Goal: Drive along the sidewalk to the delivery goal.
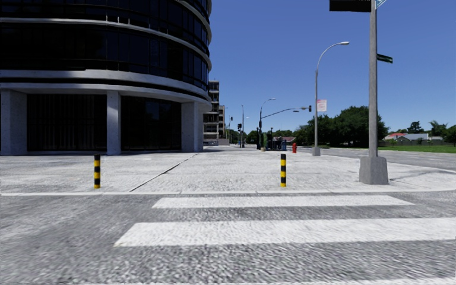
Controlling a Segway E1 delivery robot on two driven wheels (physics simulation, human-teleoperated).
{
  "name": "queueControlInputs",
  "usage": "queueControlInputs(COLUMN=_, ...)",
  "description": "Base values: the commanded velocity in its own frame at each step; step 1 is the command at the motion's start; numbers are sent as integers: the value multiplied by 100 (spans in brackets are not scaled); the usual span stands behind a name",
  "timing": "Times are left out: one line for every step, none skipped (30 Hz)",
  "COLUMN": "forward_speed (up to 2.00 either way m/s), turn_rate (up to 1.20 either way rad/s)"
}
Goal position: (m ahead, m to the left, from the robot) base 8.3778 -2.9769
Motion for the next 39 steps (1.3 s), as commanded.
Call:
queueControlInputs(forward_speed=199, turn_rate=0)
queueControlInputs(forward_speed=199, turn_rate=0)
queueControlInputs(forward_speed=199, turn_rate=0)
queueControlInputs(forward_speed=199, turn_rate=0)
queueControlInputs(forward_speed=199, turn_rate=0)
queueControlInputs(forward_speed=199, turn_rate=0)
queueControlInputs(forward_speed=199, turn_rate=0)
queueControlInputs(forward_speed=199, turn_rate=0)
queueControlInputs(forward_speed=199, turn_rate=0)
queueControlInputs(forward_speed=199, turn_rate=0)
queueControlInputs(forward_speed=199, turn_rate=0)
queueControlInputs(forward_speed=199, turn_rate=0)
queueControlInputs(forward_speed=199, turn_rate=0)
queueControlInputs(forward_speed=199, turn_rate=0)
queueControlInputs(forward_speed=199, turn_rate=0)
queueControlInputs(forward_speed=199, turn_rate=0)
queueControlInputs(forward_speed=199, turn_rate=0)
queueControlInputs(forward_speed=199, turn_rate=0)
queueControlInputs(forward_speed=199, turn_rate=0)
queueControlInputs(forward_speed=199, turn_rate=0)
queueControlInputs(forward_speed=199, turn_rate=0)
queueControlInputs(forward_speed=199, turn_rate=0)
queueControlInputs(forward_speed=199, turn_rate=0)
queueControlInputs(forward_speed=199, turn_rate=0)
queueControlInputs(forward_speed=199, turn_rate=0)
queueControlInputs(forward_speed=199, turn_rate=0)
queueControlInputs(forward_speed=199, turn_rate=0)
queueControlInputs(forward_speed=199, turn_rate=0)
queueControlInputs(forward_speed=199, turn_rate=0)
queueControlInputs(forward_speed=199, turn_rate=0)
queueControlInputs(forward_speed=199, turn_rate=0)
queueControlInputs(forward_speed=199, turn_rate=0)
queueControlInputs(forward_speed=199, turn_rate=0)
queueControlInputs(forward_speed=199, turn_rate=0)
queueControlInputs(forward_speed=199, turn_rate=0)
queueControlInputs(forward_speed=199, turn_rate=0)
queueControlInputs(forward_speed=191, turn_rate=0)
queueControlInputs(forward_speed=191, turn_rate=0)
queueControlInputs(forward_speed=175, turn_rate=0)
